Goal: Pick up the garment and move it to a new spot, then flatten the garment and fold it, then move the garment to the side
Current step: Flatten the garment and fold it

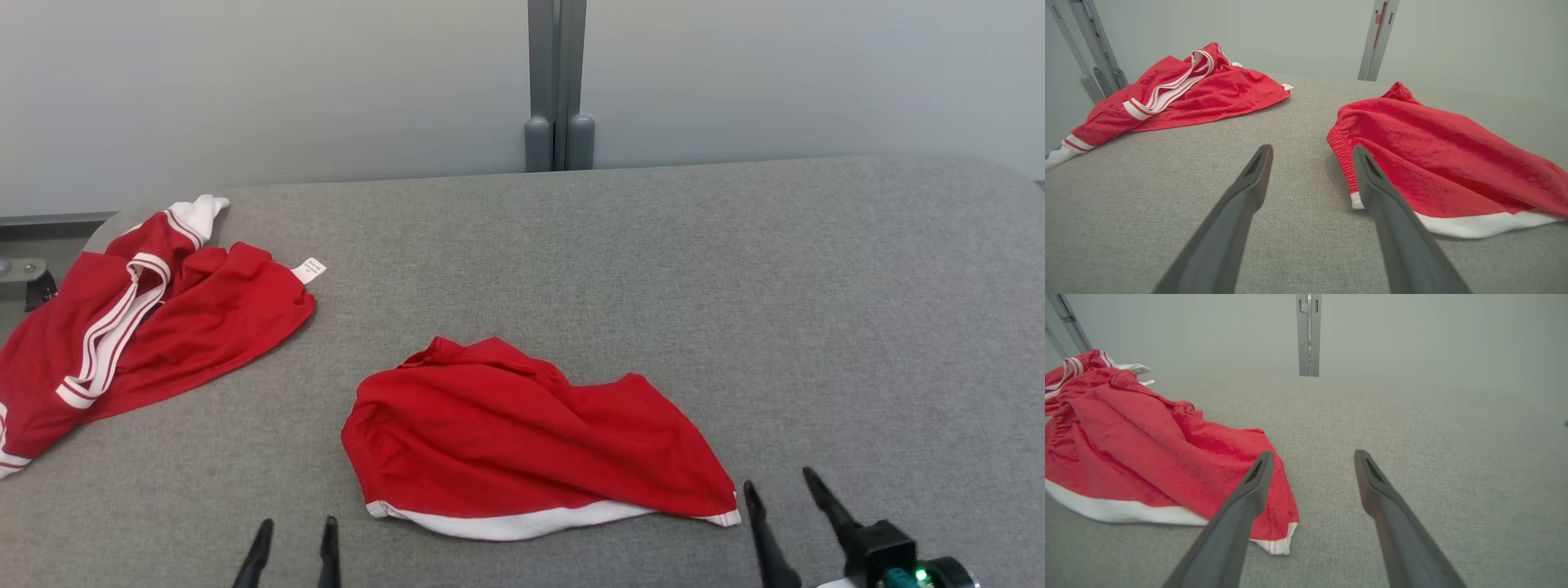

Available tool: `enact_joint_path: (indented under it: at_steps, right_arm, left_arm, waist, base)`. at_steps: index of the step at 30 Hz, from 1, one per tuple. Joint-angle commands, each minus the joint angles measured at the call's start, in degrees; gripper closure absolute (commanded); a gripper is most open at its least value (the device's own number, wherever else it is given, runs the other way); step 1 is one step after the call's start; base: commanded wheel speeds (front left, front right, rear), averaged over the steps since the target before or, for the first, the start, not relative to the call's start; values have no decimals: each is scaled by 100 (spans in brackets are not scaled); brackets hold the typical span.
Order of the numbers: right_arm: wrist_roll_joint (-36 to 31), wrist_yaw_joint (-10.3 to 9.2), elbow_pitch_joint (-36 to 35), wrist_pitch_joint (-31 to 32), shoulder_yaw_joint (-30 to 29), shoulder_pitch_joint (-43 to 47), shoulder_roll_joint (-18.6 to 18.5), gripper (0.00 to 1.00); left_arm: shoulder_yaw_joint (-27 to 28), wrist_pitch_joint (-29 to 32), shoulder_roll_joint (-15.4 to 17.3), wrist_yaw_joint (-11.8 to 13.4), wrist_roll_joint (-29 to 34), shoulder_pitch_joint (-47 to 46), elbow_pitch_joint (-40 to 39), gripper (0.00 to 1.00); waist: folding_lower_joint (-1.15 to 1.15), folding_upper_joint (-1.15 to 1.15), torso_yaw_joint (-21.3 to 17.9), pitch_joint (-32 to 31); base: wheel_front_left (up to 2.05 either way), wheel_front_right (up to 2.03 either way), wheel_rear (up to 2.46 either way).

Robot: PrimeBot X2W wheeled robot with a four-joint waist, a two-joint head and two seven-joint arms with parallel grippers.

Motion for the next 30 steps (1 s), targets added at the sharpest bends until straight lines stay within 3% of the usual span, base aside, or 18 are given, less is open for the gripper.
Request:
enact_joint_path:
  at_steps: [1, 7, 18, 20, 22, 27, 30]
  right_arm:
    - [-122, -6, 266, -17, 91, -29, -2, 0]
    - [-420, -8, 1366, 142, 397, -483, -52, 0]
    - [-405, -8, 1865, 575, 575, -1046, -67, 1]
    - [-384, -8, 1911, 617, 631, -1111, -57, 12]
    - [-379, -8, 1950, 627, 676, -1157, -58, 14]
    - [-332, -8, 2053, 687, 768, -1207, -48, 54]
    - [-334, -8, 2077, 673, 760, -1229, -50, 60]
  left_arm:
    - [-143, -2, 95, -30, -102, -60, 87, 0]
    - [-1029, -3, 485, -25, -480, -399, 966, 0]
    - [-1850, -1, 924, -25, -1195, -1100, 1730, 0]
    - [-1975, -2, 993, -25, -1270, -1221, 1815, 0]
    - [-2035, -1, 1045, -26, -1336, -1313, 1885, 0]
    - [-2097, -2, 1124, -26, -1490, -1484, 1998, 0]
    - [-2111, -1, 1146, -26, -1543, -1509, 2036, 0]
  waist:
    - [0, 0, -14, 22]
    - [0, 0, -74, 105]
    - [0, 0, -176, 424]
    - [0, 0, -178, 484]
    - [0, 0, -175, 530]
    - [0, 0, -173, 617]
    - [0, 0, -184, 644]
  base:
    - [0, 0, 0]
    - [0, 0, 0]
    - [0, 0, 0]
    - [0, 0, 0]
    - [0, 0, 0]
    - [0, 0, 0]
    - [0, 0, 0]
